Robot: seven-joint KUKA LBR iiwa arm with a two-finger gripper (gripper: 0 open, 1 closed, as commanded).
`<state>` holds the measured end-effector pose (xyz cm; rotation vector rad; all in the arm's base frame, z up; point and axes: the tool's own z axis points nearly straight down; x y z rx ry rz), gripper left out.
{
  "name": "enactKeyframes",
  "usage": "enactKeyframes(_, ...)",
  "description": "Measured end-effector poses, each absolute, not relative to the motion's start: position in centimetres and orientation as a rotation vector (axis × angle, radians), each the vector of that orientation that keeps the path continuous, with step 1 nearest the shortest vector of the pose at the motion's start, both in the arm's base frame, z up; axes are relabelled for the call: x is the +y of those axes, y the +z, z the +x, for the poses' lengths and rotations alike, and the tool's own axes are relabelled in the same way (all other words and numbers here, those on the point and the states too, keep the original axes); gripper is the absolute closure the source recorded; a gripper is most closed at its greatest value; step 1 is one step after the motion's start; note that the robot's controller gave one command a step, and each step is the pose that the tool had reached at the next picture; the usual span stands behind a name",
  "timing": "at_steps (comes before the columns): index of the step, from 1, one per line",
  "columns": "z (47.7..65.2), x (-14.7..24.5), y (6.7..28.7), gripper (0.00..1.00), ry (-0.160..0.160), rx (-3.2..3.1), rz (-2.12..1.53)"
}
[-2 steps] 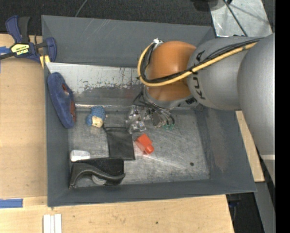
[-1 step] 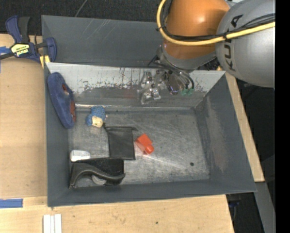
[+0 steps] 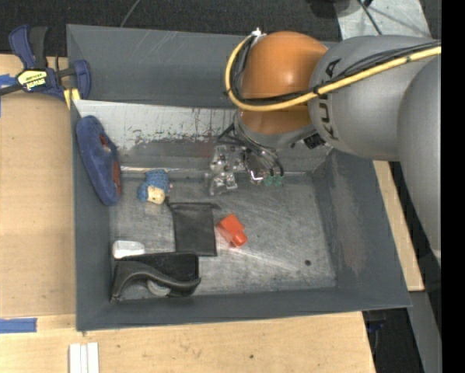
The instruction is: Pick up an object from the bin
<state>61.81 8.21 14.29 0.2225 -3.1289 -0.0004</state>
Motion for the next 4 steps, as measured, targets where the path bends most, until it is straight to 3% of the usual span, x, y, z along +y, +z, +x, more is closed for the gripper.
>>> enactKeyframes(1, 62.0, 8.2, 14.8, 0.00, -0.001, -3.138, 0.222)
enactKeyframes(2, 60.6, 9.0, 7.4, 0.00, -0.001, -3.148, 0.130)
enactKeyframes(3, 61.1, 9.1, 7.9, 1.00, -0.006, -3.167, 0.131)
enactKeyframes(4, 61.5, 10.6, 22.0, 1.00, -0.002, -3.150, 0.188)
